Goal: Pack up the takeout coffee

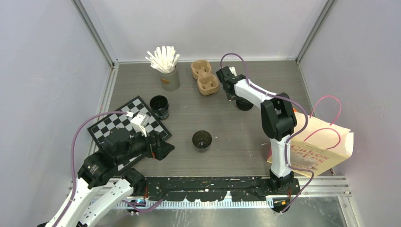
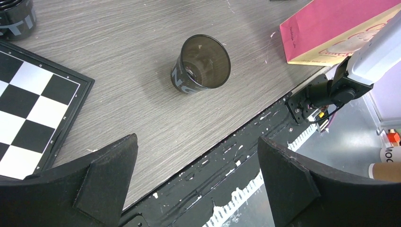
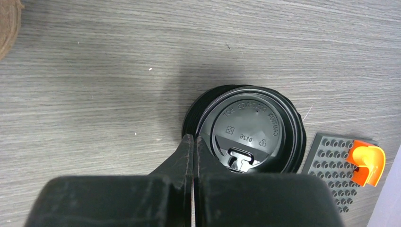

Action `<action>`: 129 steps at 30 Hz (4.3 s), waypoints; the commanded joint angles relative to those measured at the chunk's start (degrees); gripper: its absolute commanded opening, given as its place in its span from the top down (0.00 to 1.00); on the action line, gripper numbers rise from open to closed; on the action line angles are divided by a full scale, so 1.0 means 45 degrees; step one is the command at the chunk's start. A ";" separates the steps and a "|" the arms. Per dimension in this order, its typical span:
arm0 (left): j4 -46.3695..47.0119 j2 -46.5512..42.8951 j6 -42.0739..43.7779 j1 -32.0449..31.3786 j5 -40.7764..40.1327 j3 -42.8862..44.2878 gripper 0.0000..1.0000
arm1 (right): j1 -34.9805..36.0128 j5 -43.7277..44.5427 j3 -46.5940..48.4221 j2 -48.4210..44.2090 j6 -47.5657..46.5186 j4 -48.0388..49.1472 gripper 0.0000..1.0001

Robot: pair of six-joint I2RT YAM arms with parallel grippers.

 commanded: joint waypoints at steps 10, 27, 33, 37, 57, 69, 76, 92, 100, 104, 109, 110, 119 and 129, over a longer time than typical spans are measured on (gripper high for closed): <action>0.0122 0.0004 -0.0003 -0.0062 -0.0213 0.0151 0.00 | -0.0041 -0.0351 -0.0225 -0.1629 -0.0128 -0.0830 1.00; 0.0141 -0.0007 0.0008 -0.0060 -0.0106 0.0151 0.00 | -0.0044 -0.0569 -0.0498 -0.2209 -0.0078 -0.1101 0.76; 0.0144 -0.0052 0.0031 -0.0064 -0.0092 0.0151 0.00 | -0.0086 -0.0034 -0.0342 -0.2655 0.0109 -0.1102 0.74; 0.0121 -0.0083 0.0035 -0.0067 -0.0114 0.0151 0.00 | -0.0438 0.1180 0.0289 -0.2103 0.0626 -0.1572 0.71; 0.0143 -0.0007 0.0079 -0.0058 -0.0055 0.0151 0.00 | -0.2114 -0.0193 -0.0409 -0.1282 0.1052 -0.0963 0.57; 0.0146 -0.0020 0.0078 -0.0057 -0.0110 0.0151 0.00 | -0.2304 0.0071 -0.0542 -0.1070 0.1204 -0.1121 0.58; 0.0132 -0.0045 0.0082 -0.0057 -0.0132 0.0151 0.00 | -0.2369 -0.0025 -0.0573 -0.1115 0.1156 -0.1130 0.62; 0.0132 -0.0065 0.0071 -0.0066 -0.0181 0.0151 0.00 | -0.2432 -0.0071 -0.0673 -0.0993 0.1109 -0.1141 0.66; 0.0126 -0.0086 0.0081 -0.0056 -0.0192 0.0151 0.00 | -0.2435 -0.0046 -0.0698 -0.1047 0.1102 -0.1141 0.70; 0.0124 -0.0099 0.0070 -0.0070 -0.0197 0.0151 0.00 | -0.2422 -0.0051 -0.0708 -0.1093 0.1105 -0.1150 0.74; 0.0122 -0.0083 0.0073 -0.0068 -0.0192 0.0161 0.00 | -0.2429 -0.0142 -0.0723 -0.1086 0.1133 -0.1214 0.75; 0.0121 -0.0085 0.0075 -0.0074 -0.0202 0.0152 0.00 | -0.2423 -0.0173 -0.0690 -0.1074 0.1134 -0.1233 0.75; 0.0133 -0.0274 0.0031 -0.0060 -0.0327 0.0132 0.00 | -0.2430 -0.0028 -0.0319 -0.1242 0.0877 -0.1556 0.89; 0.0121 -0.0290 0.0031 -0.0065 -0.0373 0.0151 0.00 | -0.2430 -0.0085 -0.0032 -0.1535 0.1174 -0.1991 0.95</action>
